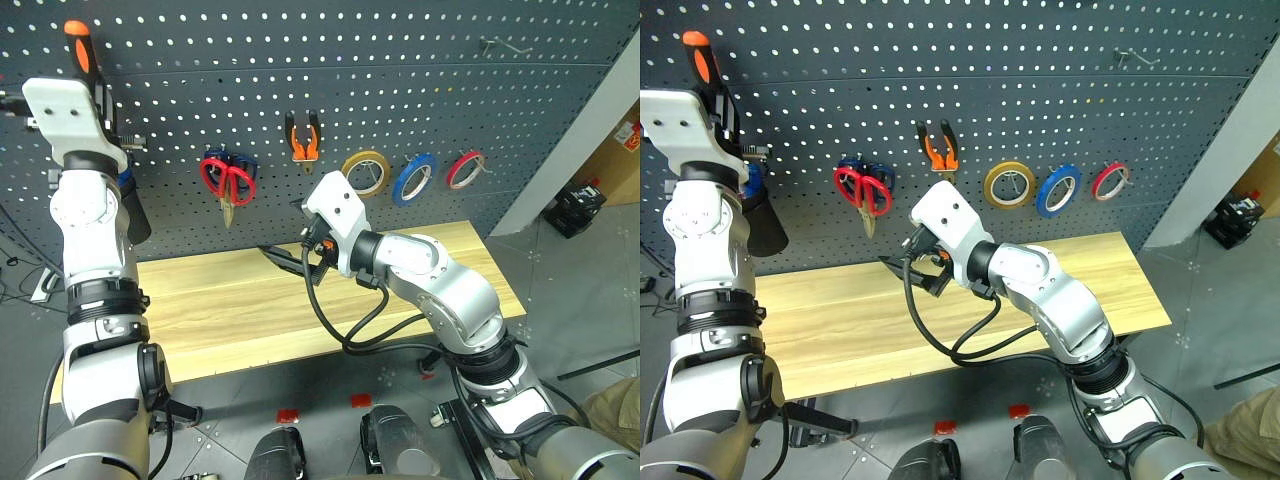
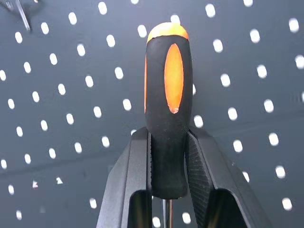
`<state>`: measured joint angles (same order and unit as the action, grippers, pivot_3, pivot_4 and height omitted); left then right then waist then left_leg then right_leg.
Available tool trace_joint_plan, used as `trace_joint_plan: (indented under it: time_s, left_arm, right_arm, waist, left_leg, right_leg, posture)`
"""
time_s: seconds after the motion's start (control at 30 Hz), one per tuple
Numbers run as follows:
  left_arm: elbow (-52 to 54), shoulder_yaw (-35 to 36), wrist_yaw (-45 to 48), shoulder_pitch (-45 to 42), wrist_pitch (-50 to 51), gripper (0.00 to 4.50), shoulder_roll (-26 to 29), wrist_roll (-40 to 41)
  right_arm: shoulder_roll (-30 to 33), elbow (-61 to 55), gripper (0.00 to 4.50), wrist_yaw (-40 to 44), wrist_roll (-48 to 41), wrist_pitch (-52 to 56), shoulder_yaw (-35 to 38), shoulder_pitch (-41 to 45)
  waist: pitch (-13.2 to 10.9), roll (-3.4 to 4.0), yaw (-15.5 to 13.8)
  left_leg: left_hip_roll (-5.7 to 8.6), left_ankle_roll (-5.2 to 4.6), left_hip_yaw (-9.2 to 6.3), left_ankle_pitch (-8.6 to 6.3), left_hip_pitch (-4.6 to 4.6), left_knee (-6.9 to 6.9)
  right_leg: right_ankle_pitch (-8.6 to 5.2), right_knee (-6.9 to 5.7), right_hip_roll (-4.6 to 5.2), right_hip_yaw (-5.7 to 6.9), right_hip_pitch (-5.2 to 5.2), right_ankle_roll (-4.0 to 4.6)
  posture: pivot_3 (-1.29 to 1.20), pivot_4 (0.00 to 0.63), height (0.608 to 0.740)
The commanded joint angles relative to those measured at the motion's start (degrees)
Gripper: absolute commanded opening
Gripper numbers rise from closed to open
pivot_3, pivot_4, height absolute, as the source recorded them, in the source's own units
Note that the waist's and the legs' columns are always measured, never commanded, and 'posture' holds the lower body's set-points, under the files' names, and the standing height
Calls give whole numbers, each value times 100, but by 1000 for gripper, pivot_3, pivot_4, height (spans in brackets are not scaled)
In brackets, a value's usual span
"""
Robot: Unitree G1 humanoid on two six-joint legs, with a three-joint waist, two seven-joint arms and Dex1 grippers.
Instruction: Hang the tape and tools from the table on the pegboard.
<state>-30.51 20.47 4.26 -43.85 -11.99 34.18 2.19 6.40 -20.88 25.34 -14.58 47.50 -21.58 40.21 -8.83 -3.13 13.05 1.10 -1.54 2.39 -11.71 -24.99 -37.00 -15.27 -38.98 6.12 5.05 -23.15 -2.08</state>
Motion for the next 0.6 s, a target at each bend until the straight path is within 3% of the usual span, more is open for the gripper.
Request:
trace_joint_plan:
  time_s: [0.03,0.23,0.6]
  left_arm:
    - [700,240,-245,310,8,646,194,-12]
    - [1482,562,-553,1025,370,646,254,-4]
    - [1003,494,-666,929,231,646,268,-30]
  right_arm:
    - [-55,-184,4500,9,1,-79,45,163]
    - [-380,-160,4500,-105,-197,-47,335,276]
    - [-575,-110,4500,-14,-177,-73,136,398]
  waist:
    - [4,-4,52]
    - [10,-5,158]
    - [127,-8,138]
  left_leg:
    - [0,0,-3,0,0,0]
    - [0,0,-5,1,0,-2]
    - [2,-11,-11,-6,2,-3]
  right_leg:
    - [0,-2,0,2,0,0]
    - [0,-5,-1,-1,0,0]
    - [1,-8,-2,1,3,-1]
  posture:
    - [-326,67,740]
    - [-313,67,740]
    - [-309,67,740]
